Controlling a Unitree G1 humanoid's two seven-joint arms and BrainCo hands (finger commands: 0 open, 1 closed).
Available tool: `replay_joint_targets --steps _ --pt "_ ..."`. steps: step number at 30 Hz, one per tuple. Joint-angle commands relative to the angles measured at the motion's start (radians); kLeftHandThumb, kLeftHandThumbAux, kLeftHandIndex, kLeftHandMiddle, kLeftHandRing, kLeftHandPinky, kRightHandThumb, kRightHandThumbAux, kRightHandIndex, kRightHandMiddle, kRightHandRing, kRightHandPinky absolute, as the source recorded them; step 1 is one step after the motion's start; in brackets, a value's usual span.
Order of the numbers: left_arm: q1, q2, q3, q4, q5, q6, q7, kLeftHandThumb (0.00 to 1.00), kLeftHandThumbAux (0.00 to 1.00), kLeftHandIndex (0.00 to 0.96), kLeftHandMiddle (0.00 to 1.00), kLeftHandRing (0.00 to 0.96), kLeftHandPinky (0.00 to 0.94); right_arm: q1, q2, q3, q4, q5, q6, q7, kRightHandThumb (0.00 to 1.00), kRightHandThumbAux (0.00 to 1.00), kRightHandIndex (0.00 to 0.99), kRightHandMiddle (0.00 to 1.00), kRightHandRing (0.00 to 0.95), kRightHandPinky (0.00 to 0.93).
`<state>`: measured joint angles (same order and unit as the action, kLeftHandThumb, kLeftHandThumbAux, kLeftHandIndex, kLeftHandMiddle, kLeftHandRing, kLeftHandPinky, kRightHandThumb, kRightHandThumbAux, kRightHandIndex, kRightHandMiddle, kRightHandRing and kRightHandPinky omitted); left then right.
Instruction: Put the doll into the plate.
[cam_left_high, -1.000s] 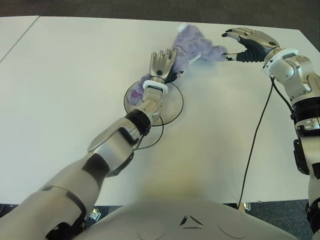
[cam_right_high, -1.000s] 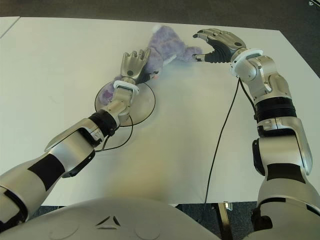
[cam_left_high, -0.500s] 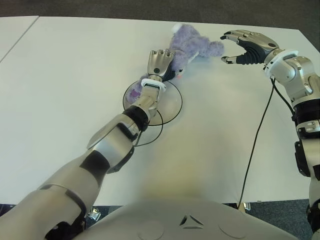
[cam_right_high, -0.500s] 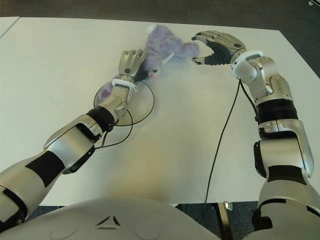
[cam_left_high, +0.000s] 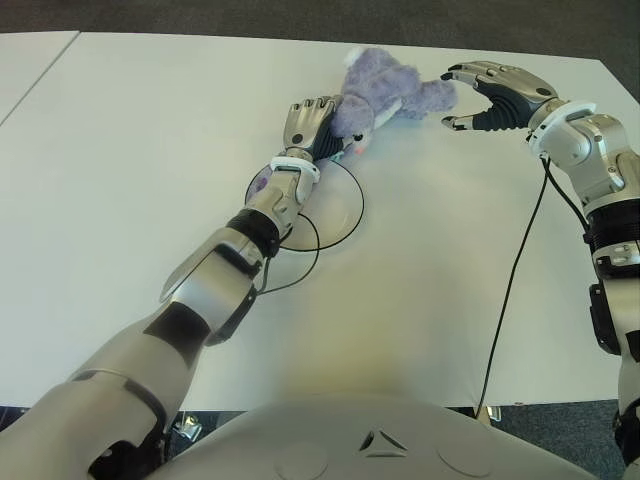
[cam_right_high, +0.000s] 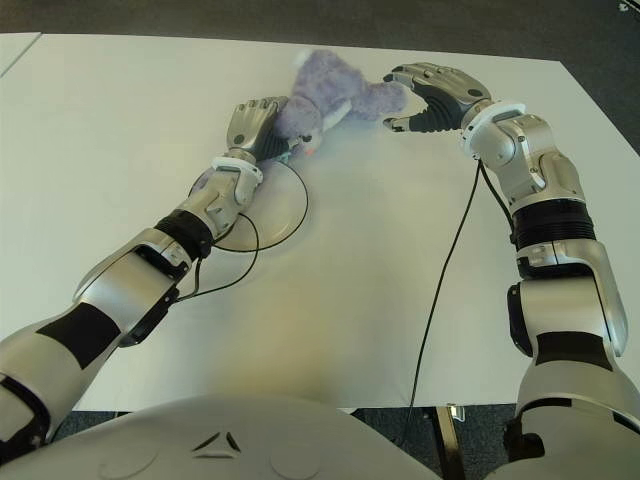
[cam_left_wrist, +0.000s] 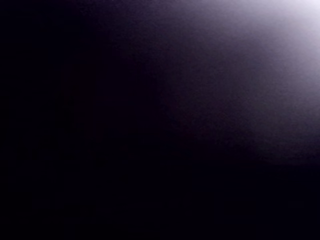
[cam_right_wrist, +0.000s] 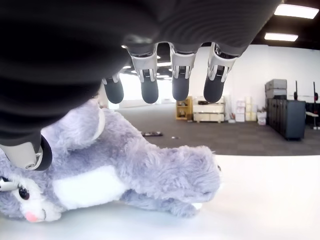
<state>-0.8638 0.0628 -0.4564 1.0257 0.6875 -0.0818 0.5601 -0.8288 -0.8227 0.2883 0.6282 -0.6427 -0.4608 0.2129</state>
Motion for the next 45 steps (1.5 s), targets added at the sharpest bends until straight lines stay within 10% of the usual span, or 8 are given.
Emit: replay_joint_targets --steps 1,25,30,45 --pt "0.055 -0.008 0.049 0.04 -0.072 -0.042 -0.015 1.0 0.656 0.427 0.497 0.537 0.428 0.028 0.005 0.001 0.003 -0.003 -0.003 -0.011 0.366 0.39 0.0 0.0 0.0 0.09" --pt "0.038 -0.071 0.3 -0.012 -0.369 0.068 -0.198 1.0 0.658 0.385 0.488 0.504 0.461 0.093 0.039 -0.013 -0.052 0.0 0.026 -0.063 0.484 0.411 0.0 0.0 0.0 0.131" --pt "0.043 -0.084 0.336 -0.037 -0.408 0.091 -0.199 0.957 0.652 0.388 0.497 0.521 0.788 0.114 0.049 -0.018 -0.07 0.003 0.042 -0.078 0.524 0.428 0.0 0.0 0.0 0.159" --pt "0.051 -0.106 0.407 -0.064 -0.469 0.051 -0.156 0.952 0.649 0.391 0.503 0.527 0.847 0.166 0.085 -0.035 -0.104 0.01 0.079 -0.106 0.637 0.428 0.0 0.0 0.0 0.16"
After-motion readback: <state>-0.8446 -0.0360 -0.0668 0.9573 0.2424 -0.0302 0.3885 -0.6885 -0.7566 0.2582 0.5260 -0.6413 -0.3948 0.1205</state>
